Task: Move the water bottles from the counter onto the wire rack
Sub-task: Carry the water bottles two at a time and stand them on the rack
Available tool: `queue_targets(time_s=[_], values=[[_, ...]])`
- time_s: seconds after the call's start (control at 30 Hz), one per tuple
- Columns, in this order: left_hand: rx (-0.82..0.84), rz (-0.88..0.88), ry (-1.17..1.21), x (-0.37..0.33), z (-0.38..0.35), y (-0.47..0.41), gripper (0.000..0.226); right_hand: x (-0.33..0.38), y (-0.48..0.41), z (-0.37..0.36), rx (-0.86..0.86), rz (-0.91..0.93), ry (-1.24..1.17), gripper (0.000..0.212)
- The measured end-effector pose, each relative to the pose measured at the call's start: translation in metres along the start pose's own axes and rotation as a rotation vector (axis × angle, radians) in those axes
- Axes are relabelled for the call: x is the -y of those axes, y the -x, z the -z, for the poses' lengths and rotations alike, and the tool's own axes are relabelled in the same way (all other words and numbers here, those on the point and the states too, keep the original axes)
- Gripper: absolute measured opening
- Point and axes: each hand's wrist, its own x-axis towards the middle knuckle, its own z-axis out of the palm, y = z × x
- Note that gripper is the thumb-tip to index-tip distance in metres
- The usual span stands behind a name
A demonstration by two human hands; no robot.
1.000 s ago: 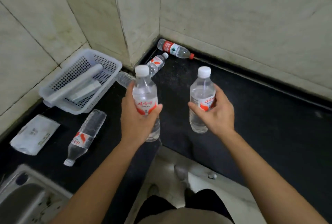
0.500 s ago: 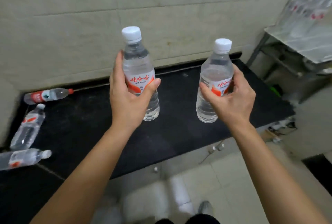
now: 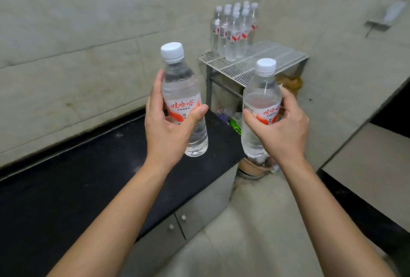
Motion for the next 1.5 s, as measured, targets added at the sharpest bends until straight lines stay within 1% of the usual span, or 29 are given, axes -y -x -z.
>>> queue_targets(time_s=[0.1,0.2,0.27,0.43,0.57,0.73,0.83,0.93,1.0,1.1,1.23,1.33,1.5], values=[[0.049,-0.020,0.021,0.005,-0.053,-0.022,0.101,-0.032,-0.043,0.021,-0.024,-0.010,-0.012,0.070],[0.085,-0.033,-0.001,0.022,-0.098,-0.047,0.100,-0.067,-0.081,0.024,-0.026,-0.024,-0.005,0.073],[0.085,-0.042,-0.006,0.041,-0.128,-0.068,0.097,-0.090,-0.108,0.019,-0.031,-0.043,0.004,0.075],[0.075,-0.063,0.061,0.089,-0.212,-0.138,0.096,-0.148,-0.199,-0.006,-0.044,-0.057,0.016,0.073],[0.068,-0.069,0.090,0.117,-0.276,-0.203,0.095,-0.174,-0.280,-0.025,-0.061,-0.050,0.005,0.071],[0.045,-0.093,0.048,0.130,-0.345,-0.283,0.084,-0.203,-0.377,-0.035,-0.077,0.016,0.014,0.073],[0.050,-0.070,0.053,0.145,-0.377,-0.311,0.085,-0.230,-0.420,-0.043,-0.055,0.010,0.024,0.068],[0.061,-0.014,0.036,0.167,-0.403,-0.329,0.084,-0.263,-0.456,-0.063,0.010,-0.008,0.022,0.069],[0.037,0.037,0.015,0.184,-0.420,-0.337,0.083,-0.286,-0.479,-0.080,0.073,-0.025,0.005,0.072],[-0.012,0.093,-0.031,0.208,-0.447,-0.349,0.086,-0.321,-0.516,-0.112,0.198,-0.033,-0.023,0.074],[-0.113,0.157,-0.120,0.232,-0.489,-0.364,0.083,-0.367,-0.562,-0.150,0.365,0.048,-0.085,0.073],[-0.175,0.214,-0.177,0.242,-0.518,-0.376,0.084,-0.391,-0.592,-0.169,0.483,0.039,-0.136,0.077],[-0.275,0.224,-0.243,0.253,-0.555,-0.398,0.083,-0.412,-0.634,-0.201,0.563,0.080,-0.217,0.082]])
